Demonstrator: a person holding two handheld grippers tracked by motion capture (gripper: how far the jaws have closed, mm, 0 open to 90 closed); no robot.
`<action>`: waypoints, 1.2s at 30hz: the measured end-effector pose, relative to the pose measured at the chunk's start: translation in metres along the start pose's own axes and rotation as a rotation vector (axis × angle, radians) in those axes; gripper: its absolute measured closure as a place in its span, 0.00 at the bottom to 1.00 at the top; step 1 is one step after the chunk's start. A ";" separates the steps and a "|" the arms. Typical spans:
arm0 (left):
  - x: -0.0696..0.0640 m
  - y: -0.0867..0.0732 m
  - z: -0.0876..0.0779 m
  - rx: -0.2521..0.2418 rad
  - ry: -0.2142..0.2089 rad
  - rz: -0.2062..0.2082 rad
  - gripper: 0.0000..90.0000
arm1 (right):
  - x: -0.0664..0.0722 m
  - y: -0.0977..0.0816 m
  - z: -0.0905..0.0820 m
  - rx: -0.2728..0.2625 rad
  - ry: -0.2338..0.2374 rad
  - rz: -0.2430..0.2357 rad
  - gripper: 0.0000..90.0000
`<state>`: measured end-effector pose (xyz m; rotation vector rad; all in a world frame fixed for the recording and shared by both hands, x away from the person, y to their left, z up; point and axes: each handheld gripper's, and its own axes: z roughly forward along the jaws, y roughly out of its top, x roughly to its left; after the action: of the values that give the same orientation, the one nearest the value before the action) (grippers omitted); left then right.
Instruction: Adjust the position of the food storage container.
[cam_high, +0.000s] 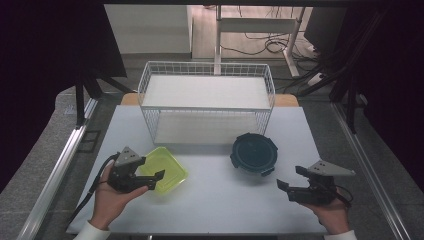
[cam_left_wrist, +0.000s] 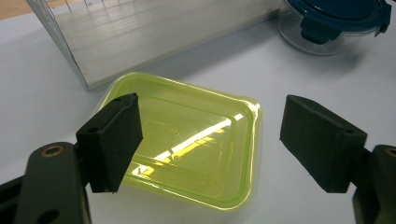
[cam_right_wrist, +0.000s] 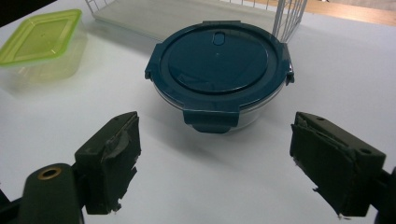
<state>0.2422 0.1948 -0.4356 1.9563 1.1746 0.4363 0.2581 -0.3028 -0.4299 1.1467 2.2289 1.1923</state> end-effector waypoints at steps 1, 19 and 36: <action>0.001 0.000 0.000 0.000 0.002 -0.003 0.23 | 0.000 0.000 0.000 0.002 0.000 0.000 0.18; 0.004 -0.001 0.003 0.006 0.010 -0.006 0.23 | -0.008 0.004 0.006 0.038 0.015 0.005 0.26; 0.005 -0.010 -0.007 0.001 0.013 -0.025 0.23 | -0.010 0.026 0.026 0.112 0.024 -0.014 0.32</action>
<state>0.2344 0.2051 -0.4391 1.9406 1.2060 0.4360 0.2934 -0.2892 -0.4242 1.1620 2.3442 1.0938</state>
